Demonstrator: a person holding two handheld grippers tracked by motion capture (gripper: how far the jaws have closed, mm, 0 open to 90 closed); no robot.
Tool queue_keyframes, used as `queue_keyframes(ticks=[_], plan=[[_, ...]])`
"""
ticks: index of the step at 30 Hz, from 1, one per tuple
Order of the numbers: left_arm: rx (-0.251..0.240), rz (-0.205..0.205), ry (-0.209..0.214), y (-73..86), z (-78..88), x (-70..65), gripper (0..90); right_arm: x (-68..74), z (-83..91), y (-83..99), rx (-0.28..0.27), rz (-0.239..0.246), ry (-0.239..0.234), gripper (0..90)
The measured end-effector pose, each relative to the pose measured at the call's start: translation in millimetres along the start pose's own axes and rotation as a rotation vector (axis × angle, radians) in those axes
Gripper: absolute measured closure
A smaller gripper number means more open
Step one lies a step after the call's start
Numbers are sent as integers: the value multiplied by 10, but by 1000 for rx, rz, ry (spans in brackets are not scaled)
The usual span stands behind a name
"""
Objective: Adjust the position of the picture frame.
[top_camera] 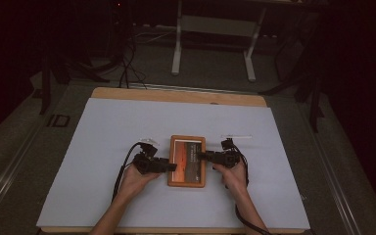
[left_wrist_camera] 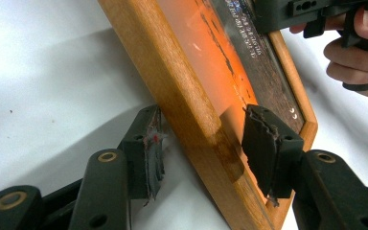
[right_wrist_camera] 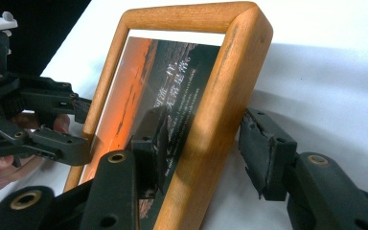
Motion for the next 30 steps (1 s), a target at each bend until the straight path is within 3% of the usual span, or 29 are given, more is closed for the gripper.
queue_keyframes(ticks=[4,8,10,15,26,28,30], plan=[[7,-29,-49,13,-7,-56,453,25,31,21,-7,41,37,496],[-1,-38,-69,33,20,-71,444,35,93,43,-17,66,68,451],[-41,-33,-74,38,113,-64,443,42,159,65,-29,86,106,418],[-101,-41,-136,67,270,-75,441,77,274,72,-54,121,161,376],[-192,-132,-290,157,497,-237,443,212,447,109,-77,237,280,356],[-213,-149,-295,177,518,-277,442,229,448,106,-76,246,295,362],[-231,-155,-284,191,538,-310,439,244,455,104,-74,257,298,426]])
Point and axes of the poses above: each handheld gripper's, and its own axes: z roughly backward along the jaws, y roughly out of its underside, x roughly to its left, the point moved 4 cm from there along -z, roughly forward along the jaws, and after that the axes turned 9 degrees about x, right-handed, at the moved point
